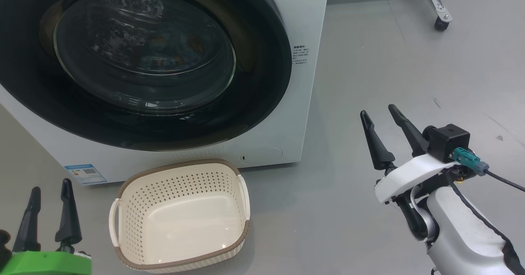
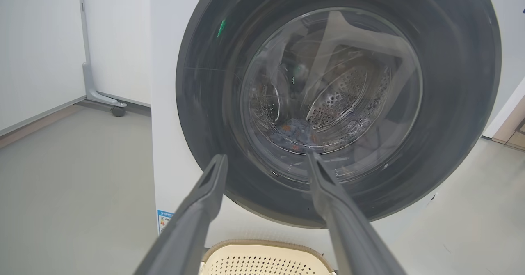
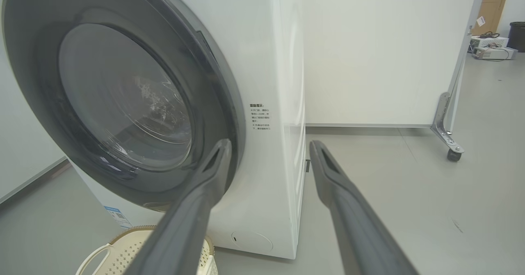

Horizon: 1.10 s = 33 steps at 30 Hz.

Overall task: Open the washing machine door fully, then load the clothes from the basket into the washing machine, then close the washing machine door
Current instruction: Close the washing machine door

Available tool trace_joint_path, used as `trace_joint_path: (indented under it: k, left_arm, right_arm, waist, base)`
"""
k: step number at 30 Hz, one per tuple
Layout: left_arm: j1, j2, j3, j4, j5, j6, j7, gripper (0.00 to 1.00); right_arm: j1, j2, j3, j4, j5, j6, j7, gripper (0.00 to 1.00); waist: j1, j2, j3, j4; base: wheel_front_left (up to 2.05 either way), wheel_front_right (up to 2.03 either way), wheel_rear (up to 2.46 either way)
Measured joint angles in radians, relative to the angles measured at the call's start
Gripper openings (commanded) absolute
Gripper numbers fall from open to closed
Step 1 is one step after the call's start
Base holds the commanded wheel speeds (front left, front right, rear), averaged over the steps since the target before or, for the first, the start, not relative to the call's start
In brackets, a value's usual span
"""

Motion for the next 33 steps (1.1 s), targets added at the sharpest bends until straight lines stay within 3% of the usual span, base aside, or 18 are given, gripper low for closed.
trace_joint_path:
  k: [33]
  left_arm:
    - [0.008, 0.005, -0.009, -0.03, 0.004, 0.0, 0.0, 1.0]
  right_arm:
    - [0.079, 0.007, -0.083, -0.045, -0.056, 0.011, 0.0, 1.0]
  waist:
    - [0.0, 0.0, 0.008, -0.001]
  base:
    - [0.0, 0.0, 0.0]
